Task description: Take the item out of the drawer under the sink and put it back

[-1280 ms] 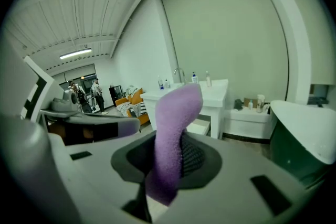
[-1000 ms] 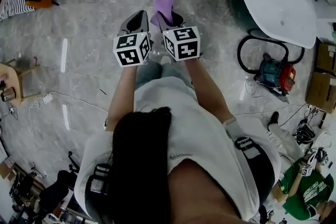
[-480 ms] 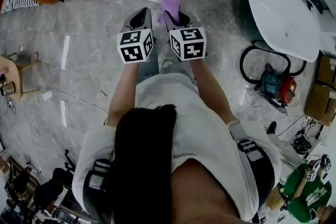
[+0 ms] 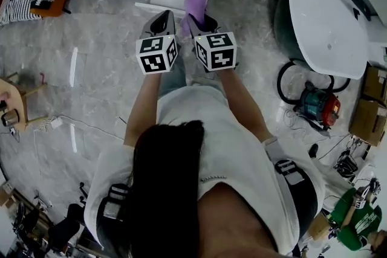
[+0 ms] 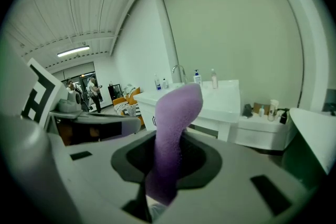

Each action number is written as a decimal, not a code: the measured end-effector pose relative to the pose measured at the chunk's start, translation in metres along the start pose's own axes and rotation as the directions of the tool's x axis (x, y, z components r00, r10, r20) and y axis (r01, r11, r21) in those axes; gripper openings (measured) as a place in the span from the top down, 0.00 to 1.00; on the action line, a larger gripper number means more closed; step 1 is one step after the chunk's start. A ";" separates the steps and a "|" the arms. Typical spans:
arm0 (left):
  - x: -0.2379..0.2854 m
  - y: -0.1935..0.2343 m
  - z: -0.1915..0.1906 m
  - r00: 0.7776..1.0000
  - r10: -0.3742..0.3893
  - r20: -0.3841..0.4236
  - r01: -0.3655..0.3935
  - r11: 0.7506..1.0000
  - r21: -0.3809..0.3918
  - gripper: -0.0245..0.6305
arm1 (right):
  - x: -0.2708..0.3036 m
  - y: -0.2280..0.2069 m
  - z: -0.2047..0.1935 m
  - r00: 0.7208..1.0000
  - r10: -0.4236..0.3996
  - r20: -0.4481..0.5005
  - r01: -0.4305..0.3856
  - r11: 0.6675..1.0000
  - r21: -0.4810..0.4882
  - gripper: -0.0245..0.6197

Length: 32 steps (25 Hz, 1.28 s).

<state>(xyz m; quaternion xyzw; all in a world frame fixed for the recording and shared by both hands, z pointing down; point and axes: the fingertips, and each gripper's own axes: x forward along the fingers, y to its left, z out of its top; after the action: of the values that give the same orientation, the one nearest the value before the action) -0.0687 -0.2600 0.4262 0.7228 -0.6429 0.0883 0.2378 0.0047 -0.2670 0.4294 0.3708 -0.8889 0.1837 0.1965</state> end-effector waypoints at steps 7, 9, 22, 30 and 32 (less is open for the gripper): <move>0.046 0.053 0.011 0.998 -0.001 -0.057 0.000 1.000 -0.024 0.96 | 0.070 -0.010 0.015 0.998 -0.004 -0.060 0.005 1.000 0.018 0.80; 0.057 0.064 0.014 0.997 -0.003 -0.071 0.001 0.999 -0.032 0.96 | 0.086 -0.012 0.018 0.997 -0.010 -0.076 0.012 1.000 0.025 0.80; 0.123 0.114 0.003 0.984 -0.056 -0.167 0.050 0.998 -0.041 0.96 | 0.182 -0.014 0.011 0.988 0.000 -0.154 0.010 0.998 0.065 0.80; 0.164 0.154 -0.012 0.985 -0.033 -0.170 0.014 0.994 -0.112 0.96 | 0.242 -0.016 -0.015 0.980 -0.004 -0.199 0.019 0.997 0.072 0.80; 0.175 0.163 -0.022 0.984 -0.023 -0.176 0.003 0.994 -0.112 0.96 | 0.256 -0.021 -0.029 0.974 -0.003 -0.226 0.022 0.997 0.080 0.80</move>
<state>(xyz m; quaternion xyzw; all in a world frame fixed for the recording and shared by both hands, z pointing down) -0.1954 -0.4153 0.5586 0.7019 -0.6184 0.1147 0.3343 -0.1398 -0.4172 0.5818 0.3609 -0.8501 0.2599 0.2820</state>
